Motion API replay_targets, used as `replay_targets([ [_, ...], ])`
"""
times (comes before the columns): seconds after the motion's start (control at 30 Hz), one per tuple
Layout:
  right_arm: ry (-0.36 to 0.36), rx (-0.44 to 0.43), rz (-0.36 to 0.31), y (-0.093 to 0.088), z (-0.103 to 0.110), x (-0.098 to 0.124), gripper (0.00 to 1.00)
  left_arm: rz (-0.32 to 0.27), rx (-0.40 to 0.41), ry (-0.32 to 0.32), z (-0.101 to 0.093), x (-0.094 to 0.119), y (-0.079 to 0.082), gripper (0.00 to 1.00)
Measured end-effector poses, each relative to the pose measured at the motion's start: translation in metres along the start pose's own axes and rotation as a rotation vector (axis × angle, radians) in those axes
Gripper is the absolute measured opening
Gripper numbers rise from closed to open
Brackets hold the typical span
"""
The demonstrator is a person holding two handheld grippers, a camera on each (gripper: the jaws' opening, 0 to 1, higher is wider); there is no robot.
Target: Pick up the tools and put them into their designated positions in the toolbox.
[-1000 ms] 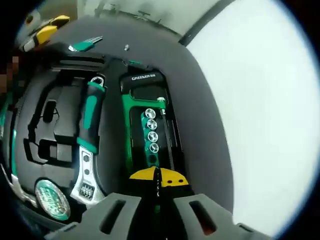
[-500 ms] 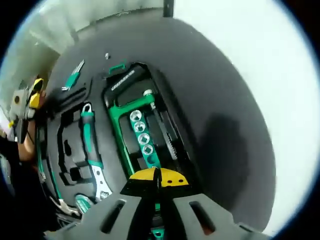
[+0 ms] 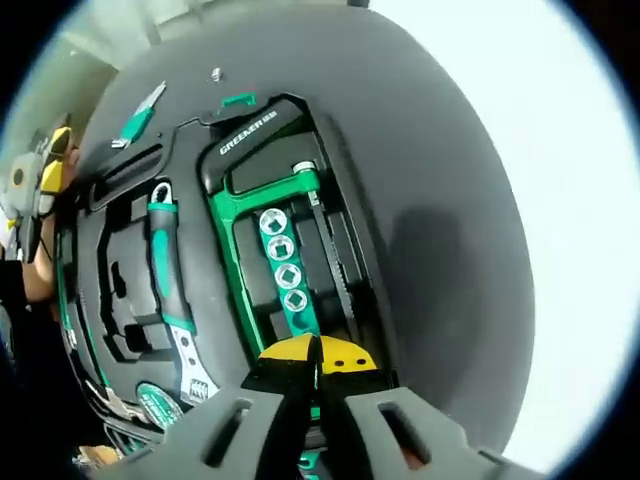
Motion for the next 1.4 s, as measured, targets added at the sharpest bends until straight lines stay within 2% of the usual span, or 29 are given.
replay_targets([
  [0.03, -0.015, 0.024, -0.01, 0.0, 0.002, 0.0, 0.0, 0.0, 0.0, 0.0, 0.0, 0.0, 0.0, 0.15],
  [0.07, -0.047, 0.097, -0.018, 0.0, 0.005, 0.001, 0.0, -0.001, 0.0, 0.0, 0.0, 0.0, 0.0, 0.15],
  [0.13, -0.088, 0.076, -0.02, -0.002, 0.008, 0.001, 0.0, 0.0, -0.001, 0.002, 0.001, 0.0, 0.0, 0.15],
  [0.2, -0.1, 0.111, -0.044, -0.004, 0.01, 0.001, 0.0, -0.002, -0.001, 0.005, 0.001, 0.0, 0.0, 0.15],
  [0.3, -0.111, 0.104, -0.048, -0.003, 0.009, 0.003, 0.0, -0.001, 0.003, 0.004, 0.002, -0.001, 0.0, 0.15],
  [0.33, -0.093, 0.11, -0.051, -0.002, 0.008, 0.007, 0.0, 0.003, 0.006, 0.005, 0.003, -0.001, 0.0, 0.15],
  [0.37, -0.068, 0.102, -0.108, 0.001, 0.005, 0.017, 0.01, 0.004, 0.009, 0.005, 0.004, -0.001, 0.0, 0.15],
  [0.4, -0.073, 0.106, -0.107, 0.004, 0.002, 0.029, 0.03, 0.004, 0.015, 0.005, 0.005, -0.001, 0.0, 0.15],
  [0.43, -0.086, 0.069, -0.168, 0.013, -0.005, 0.046, 0.08, 0.003, 0.021, 0.005, 0.006, -0.001, 0.0, 0.15],
  [0.5, -0.049, -0.002, -0.309, 0.033, -0.007, 0.067, 0.13, 0.001, 0.03, 0.011, 0.006, -0.001, 0.0, 0.15],
  [0.53, -0.017, -0.024, -0.426, 0.051, -0.002, 0.077, 0.13, 0.0, 0.032, 0.017, 0.007, 0.0, 0.0, 0.15],
  [0.57, -0.006, 0.039, -0.478, 0.064, 0.006, 0.081, 0.13, -0.002, 0.035, 0.03, 0.008, 0.0, 0.001, 0.15],
  [0.6, -0.051, 0.139, -0.526, 0.082, 0.018, 0.082, 0.13, 0.001, 0.039, 0.047, 0.01, 0.0, 0.0, 0.15],
  [0.63, -0.085, 0.198, -0.53, 0.094, 0.026, 0.079, 0.13, 0.027, 0.055, 0.11, 0.017, 0.0, -0.004, 0.15],
  [0.67, -0.08, 0.257, -0.565, 0.113, 0.043, 0.072, 0.13, 0.057, 0.067, 0.158, 0.022, 0.0, -0.008, 0.15],
  [0.7, -0.08, 0.267, -0.608, 0.126, 0.052, 0.066, 0.13, 0.138, 0.078, 0.246, 0.032, 0.0, -0.017, 0.15],
  [0.73, -0.075, 0.259, -0.645, 0.138, 0.061, 0.058, 0.13, 0.206, 0.085, 0.277, 0.037, 0.002, -0.024, 0.15],
  [0.77, -0.062, 0.255, -0.668, 0.149, 0.069, 0.051, 0.13, 0.233, 0.086, 0.274, 0.04, 0.006, -0.024, 0.15],
  [0.8, -0.059, 0.244, -0.692, 0.159, 0.076, 0.042, 0.13, 0.18, 0.147, 0.275, 0.041, 0.008, -0.021, 0.15],
  [0.83, -0.086, 0.228, -0.749, 0.175, 0.084, 0.029, 0.13, 0.11, 0.191, 0.284, 0.042, 0.008, -0.016, 0.15],
  [0.87, -0.087, 0.209, -0.801, 0.183, 0.091, 0.019, 0.13, 0.062, 0.202, 0.278, 0.042, 0.012, -0.011, 0.15],
  [0.9, -0.061, 0.218, -0.789, 0.193, 0.101, 0.0, 0.13, 0.063, 0.2, 0.276, 0.041, 0.012, -0.01, 0.15],
  [0.97, -0.05, 0.223, -0.732, 0.205, 0.113, -0.033, 0.13, 0.11, 0.173, 0.271, 0.039, 0.01, -0.015, 0.15],
  [1.03, -0.024, 0.18, -0.67, 0.212, 0.122, -0.061, 0.13, 0.156, 0.147, 0.243, 0.035, 0.008, -0.019, 0.15],
  [1.1, -0.015, 0.179, -0.669, 0.22, 0.128, -0.078, 0.13, 0.163, 0.123, 0.229, 0.031, 0.006, -0.019, 0.15],
  [1.27, -0.008, 0.134, -0.656, 0.222, 0.134, -0.097, 0.14, 0.17, 0.117, 0.227, 0.03, 0.008, -0.018, 0.15],
  [1.33, 0.008, 0.153, -0.648, 0.216, 0.134, -0.096, 0.06, 0.158, 0.132, 0.229, 0.034, 0.009, -0.018, 0.15],
  [1.37, 0.011, 0.165, -0.658, 0.215, 0.133, -0.091, 0.05, 0.156, 0.135, 0.23, 0.034, 0.009, -0.018, 0.15],
  [1.4, 0.039, 0.178, -0.674, 0.212, 0.13, -0.082, 0.0, 0.158, 0.139, 0.231, 0.04, 0.008, -0.021, 0.15],
])
Point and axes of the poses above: the point that each gripper's makers call its tool centre point, and the gripper's own axes: x roughly backward along the fingers, z roughly to its left, y roughly out of its top, the point moved 9 cm from there along x, roughly backward along the fingers, and after that the axes turned 4 degrees about -z, right-handed, at the moved point
